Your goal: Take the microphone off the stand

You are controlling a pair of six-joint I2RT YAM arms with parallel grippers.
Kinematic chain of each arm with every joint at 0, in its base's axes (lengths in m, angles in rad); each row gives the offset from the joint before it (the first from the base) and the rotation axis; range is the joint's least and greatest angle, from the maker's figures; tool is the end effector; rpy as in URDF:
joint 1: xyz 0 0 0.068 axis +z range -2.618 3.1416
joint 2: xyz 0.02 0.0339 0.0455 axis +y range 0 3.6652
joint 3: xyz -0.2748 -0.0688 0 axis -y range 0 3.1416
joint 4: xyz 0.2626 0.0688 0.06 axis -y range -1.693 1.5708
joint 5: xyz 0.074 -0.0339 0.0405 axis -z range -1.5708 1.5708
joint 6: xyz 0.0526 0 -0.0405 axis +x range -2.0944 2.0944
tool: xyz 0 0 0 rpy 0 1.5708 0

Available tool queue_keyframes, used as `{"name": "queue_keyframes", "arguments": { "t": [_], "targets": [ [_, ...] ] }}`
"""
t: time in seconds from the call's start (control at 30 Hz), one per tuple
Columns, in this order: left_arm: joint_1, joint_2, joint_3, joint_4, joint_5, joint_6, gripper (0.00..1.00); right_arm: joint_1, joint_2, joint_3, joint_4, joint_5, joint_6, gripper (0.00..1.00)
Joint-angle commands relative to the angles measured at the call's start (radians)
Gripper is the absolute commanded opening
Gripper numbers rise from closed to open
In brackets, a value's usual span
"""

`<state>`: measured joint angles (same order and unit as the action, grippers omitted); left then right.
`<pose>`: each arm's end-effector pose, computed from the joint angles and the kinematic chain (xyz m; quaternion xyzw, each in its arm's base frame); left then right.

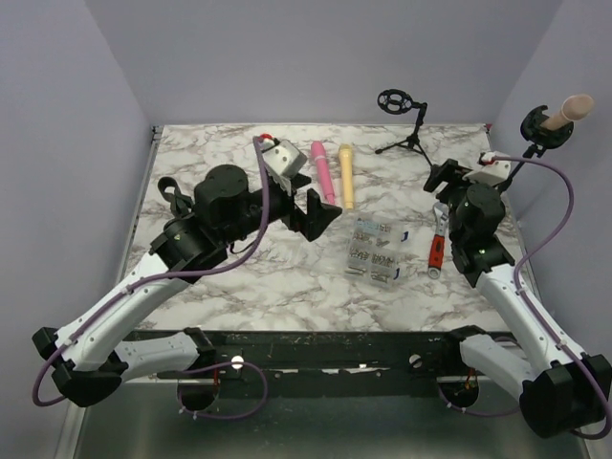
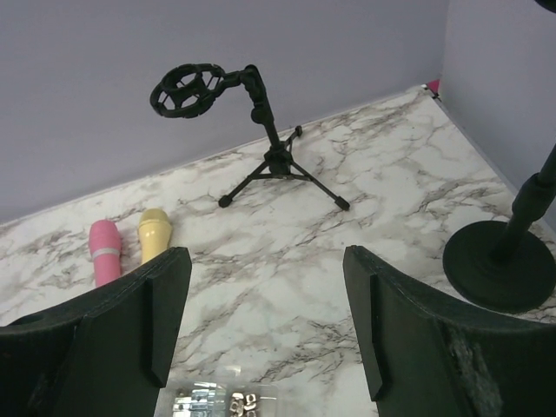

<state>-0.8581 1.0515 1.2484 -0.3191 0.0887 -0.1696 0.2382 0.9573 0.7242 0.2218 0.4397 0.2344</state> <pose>0.1631 -0.1959 0.4469 0.2802 0.6944 -0.3543 0.5601 0.2509 0.0379 0.3345 0.1520 0.6943 0.0099 0.7034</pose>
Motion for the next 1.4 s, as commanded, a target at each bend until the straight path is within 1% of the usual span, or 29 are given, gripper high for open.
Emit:
{"name": "queue_keyframes", "arguments": {
  "t": [0.0, 0.07, 0.17, 0.2, 0.3, 0.37, 0.47, 0.57, 0.67, 0.77, 0.83, 0.9, 1.0, 1.1, 1.2, 1.37],
  "targets": [
    [0.012, 0.009, 0.249, -0.038, 0.261, -0.188, 0.99, 0.001, -0.002, 0.027, -0.060, 0.000, 0.078, 0.78],
    [0.013, 0.016, 0.305, -0.038, 0.301, -0.222, 0.99, 0.001, 0.010, 0.020, -0.054, 0.115, 0.075, 0.78],
    [0.014, 0.008, 0.317, -0.030, 0.278, -0.214, 0.99, 0.000, 0.076, 0.060, -0.055, 0.334, 0.011, 0.78],
    [0.015, 0.006, 0.309, -0.026, 0.263, -0.197, 0.99, -0.005, 0.096, 0.078, -0.053, 0.380, -0.004, 0.78],
    [0.020, -0.001, 0.282, -0.040, 0.205, -0.140, 0.99, -0.045, 0.152, 0.093, 0.013, 0.475, -0.054, 0.78],
    [0.021, -0.015, 0.239, -0.032, 0.179, -0.090, 0.99, -0.079, 0.169, 0.092, 0.079, 0.506, -0.105, 0.79],
    [0.022, -0.044, 0.162, -0.026, 0.135, -0.039, 0.99, -0.111, 0.160, 0.042, 0.312, 0.509, -0.270, 0.80],
    [0.021, -0.090, 0.063, 0.005, 0.123, -0.027, 0.99, -0.129, 0.154, -0.010, 0.549, 0.478, -0.433, 0.81],
    [0.022, -0.135, -0.025, 0.042, 0.128, -0.022, 0.99, -0.166, 0.180, -0.026, 0.701, 0.422, -0.509, 0.85],
    [0.021, -0.160, -0.066, 0.044, 0.105, -0.024, 0.99, -0.215, 0.259, 0.038, 0.719, 0.413, -0.504, 0.86],
    [0.022, -0.169, -0.070, 0.027, 0.088, -0.028, 0.99, -0.233, 0.316, 0.085, 0.719, 0.422, -0.507, 0.86],
    [0.021, -0.172, -0.068, 0.013, 0.072, -0.031, 0.99, -0.262, 0.352, 0.105, 0.759, 0.415, -0.521, 0.86],
    [0.021, -0.162, -0.046, -0.005, 0.041, -0.037, 0.99, -0.278, 0.398, 0.117, 0.854, 0.406, -0.579, 0.87],
    [0.022, -0.131, -0.010, -0.021, 0.030, -0.045, 0.98, -0.296, 0.463, 0.164, 0.909, 0.397, -0.645, 0.89],
    [0.020, -0.087, 0.030, -0.034, 0.038, -0.054, 0.99, -0.304, 0.509, 0.202, 0.966, 0.390, -0.701, 0.92],
    [0.021, -0.028, 0.086, -0.042, 0.056, -0.070, 0.99, -0.320, 0.576, 0.270, 1.032, 0.379, -0.786, 0.93]
  ]
}}
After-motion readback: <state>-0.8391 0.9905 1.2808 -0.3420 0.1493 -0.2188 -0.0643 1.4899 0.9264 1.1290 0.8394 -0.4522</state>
